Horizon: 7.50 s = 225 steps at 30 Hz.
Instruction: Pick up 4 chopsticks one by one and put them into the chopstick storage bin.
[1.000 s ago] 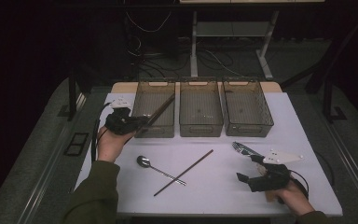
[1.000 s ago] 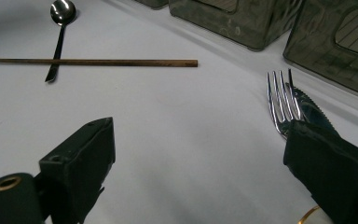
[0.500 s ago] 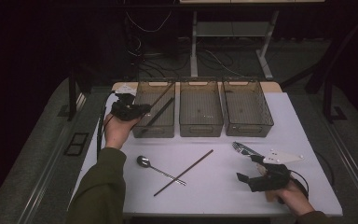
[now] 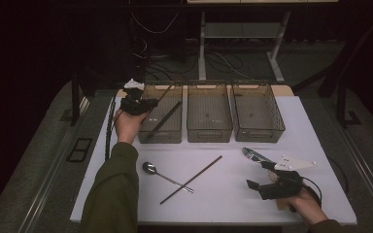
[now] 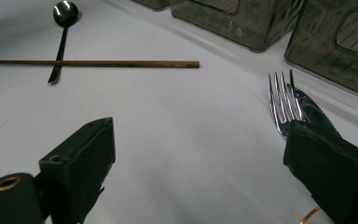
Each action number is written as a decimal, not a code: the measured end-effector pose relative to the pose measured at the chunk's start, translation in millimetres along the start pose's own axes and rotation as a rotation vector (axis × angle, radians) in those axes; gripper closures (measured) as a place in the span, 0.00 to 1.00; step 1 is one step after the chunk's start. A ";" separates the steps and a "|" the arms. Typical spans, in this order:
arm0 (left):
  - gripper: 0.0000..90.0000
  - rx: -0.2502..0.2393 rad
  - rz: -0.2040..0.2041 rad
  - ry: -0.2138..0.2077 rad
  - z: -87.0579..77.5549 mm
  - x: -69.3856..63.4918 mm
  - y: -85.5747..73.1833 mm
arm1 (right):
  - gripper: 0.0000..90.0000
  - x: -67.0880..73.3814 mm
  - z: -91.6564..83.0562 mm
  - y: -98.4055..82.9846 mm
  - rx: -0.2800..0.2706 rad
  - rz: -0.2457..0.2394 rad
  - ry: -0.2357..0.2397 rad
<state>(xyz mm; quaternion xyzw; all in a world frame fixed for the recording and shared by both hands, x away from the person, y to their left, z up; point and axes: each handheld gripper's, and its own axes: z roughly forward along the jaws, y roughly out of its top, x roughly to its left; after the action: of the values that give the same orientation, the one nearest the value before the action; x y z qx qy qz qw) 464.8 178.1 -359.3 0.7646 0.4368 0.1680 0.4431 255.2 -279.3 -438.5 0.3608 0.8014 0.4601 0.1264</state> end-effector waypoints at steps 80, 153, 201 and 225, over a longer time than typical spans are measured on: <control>0.35 0.079 0.151 -0.186 -47.3 -80.6 -63.3 | 0.10 1.4 0.9 0.3 0.004 0.001 0.001; 0.94 0.266 0.322 -0.268 -20.8 -172.9 -146.4 | 0.10 3.6 1.4 0.4 0.006 -0.014 0.002; 0.95 0.224 0.316 -0.354 -47.2 -147.2 -126.8 | 0.10 -2.6 2.7 1.1 0.000 -0.016 -0.003; 0.95 0.184 0.268 -0.312 -68.5 -111.3 -115.1 | 0.10 -4.7 0.8 1.2 -0.005 0.000 0.002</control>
<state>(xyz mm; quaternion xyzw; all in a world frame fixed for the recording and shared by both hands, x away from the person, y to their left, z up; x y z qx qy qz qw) 298.4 149.5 -402.0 0.8697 0.2708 0.0645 0.4075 259.5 -281.7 -438.5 0.3601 0.8002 0.4626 0.1266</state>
